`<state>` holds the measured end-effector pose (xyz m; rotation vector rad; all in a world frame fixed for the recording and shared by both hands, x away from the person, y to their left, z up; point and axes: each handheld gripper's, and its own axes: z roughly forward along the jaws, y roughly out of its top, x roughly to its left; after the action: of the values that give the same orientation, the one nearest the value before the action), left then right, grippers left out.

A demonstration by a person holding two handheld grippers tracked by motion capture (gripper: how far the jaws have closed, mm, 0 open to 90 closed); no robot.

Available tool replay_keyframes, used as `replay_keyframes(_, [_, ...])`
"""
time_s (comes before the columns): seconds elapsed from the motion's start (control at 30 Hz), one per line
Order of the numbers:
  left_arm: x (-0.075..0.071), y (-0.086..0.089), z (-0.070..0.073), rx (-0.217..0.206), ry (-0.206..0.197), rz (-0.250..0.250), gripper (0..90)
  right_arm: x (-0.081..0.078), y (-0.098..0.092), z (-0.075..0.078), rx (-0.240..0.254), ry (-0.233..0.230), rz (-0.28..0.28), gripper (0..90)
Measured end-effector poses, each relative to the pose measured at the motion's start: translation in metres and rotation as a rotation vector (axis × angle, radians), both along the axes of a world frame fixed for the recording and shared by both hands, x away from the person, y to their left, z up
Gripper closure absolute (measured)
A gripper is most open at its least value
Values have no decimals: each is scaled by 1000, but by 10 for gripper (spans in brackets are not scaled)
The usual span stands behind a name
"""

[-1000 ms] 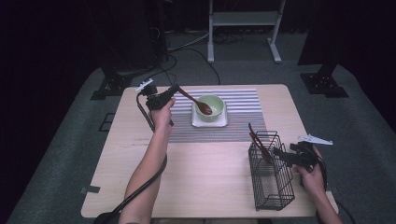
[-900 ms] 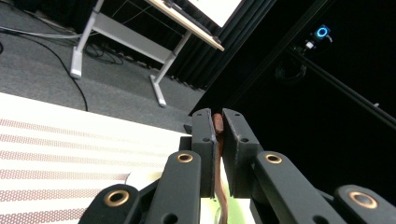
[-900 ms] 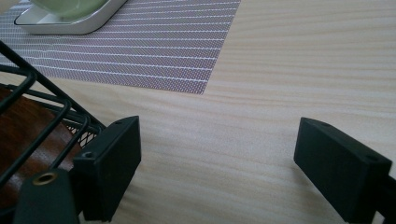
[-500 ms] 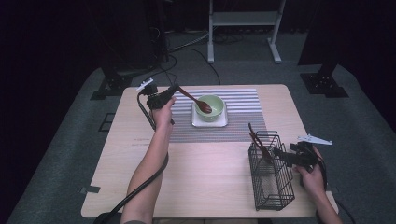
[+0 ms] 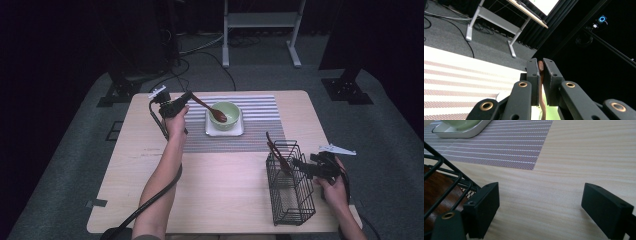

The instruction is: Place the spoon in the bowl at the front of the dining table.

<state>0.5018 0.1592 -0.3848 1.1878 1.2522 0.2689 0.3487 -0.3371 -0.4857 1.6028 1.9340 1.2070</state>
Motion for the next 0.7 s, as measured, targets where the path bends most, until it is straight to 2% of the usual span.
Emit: replay_keyframes(0.7, [1, -3, -16, -9, 22, 17, 842, 1, -2, 0, 20, 1, -3, 134])
